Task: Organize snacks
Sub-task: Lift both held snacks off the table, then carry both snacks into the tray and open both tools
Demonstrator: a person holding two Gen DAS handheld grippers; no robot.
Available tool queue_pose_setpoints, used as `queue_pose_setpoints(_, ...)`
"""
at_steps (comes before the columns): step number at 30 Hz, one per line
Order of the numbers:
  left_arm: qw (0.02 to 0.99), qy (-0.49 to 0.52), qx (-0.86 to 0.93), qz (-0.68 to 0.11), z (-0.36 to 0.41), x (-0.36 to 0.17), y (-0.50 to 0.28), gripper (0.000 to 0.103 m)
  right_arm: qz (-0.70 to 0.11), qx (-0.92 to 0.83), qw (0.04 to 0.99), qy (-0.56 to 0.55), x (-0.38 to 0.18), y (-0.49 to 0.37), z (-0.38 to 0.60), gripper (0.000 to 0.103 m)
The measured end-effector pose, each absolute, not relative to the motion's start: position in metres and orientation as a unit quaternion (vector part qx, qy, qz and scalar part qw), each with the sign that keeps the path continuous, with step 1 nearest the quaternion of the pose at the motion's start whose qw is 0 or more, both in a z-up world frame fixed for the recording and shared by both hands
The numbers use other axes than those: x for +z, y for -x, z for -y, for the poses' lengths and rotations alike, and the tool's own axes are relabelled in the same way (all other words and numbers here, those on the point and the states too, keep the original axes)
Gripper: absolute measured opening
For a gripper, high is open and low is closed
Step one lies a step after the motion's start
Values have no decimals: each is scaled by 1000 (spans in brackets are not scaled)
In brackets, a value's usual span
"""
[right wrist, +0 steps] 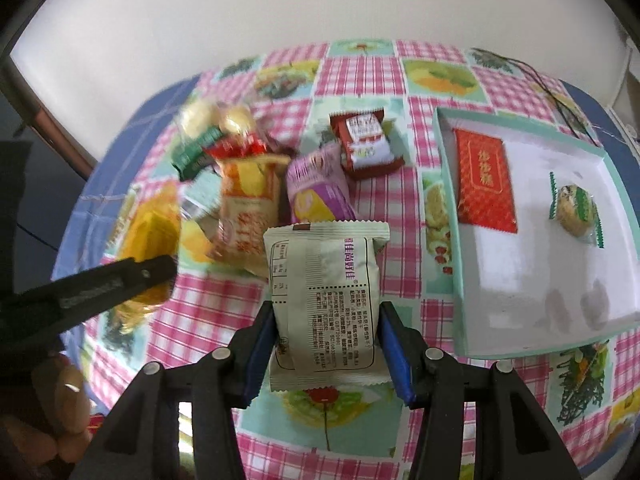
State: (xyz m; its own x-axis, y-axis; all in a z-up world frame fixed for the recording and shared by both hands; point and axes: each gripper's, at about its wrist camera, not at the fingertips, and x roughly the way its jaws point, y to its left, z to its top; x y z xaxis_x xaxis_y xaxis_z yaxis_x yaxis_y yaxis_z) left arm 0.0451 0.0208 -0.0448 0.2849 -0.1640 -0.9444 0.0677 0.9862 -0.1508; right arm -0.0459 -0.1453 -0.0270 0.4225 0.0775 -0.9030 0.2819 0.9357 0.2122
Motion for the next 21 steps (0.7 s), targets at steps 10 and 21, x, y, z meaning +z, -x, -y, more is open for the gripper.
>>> queue_pose_setpoints(10, 810, 40, -82, -579, -12, -33, -40, 42, -521, -67, 833, -176, -19, 52, 155, 53)
queue_pose_setpoints(21, 810, -2, -141, -569, 49, -25, -18, 42, -506, -139, 823, -219, -20, 72, 219, 53)
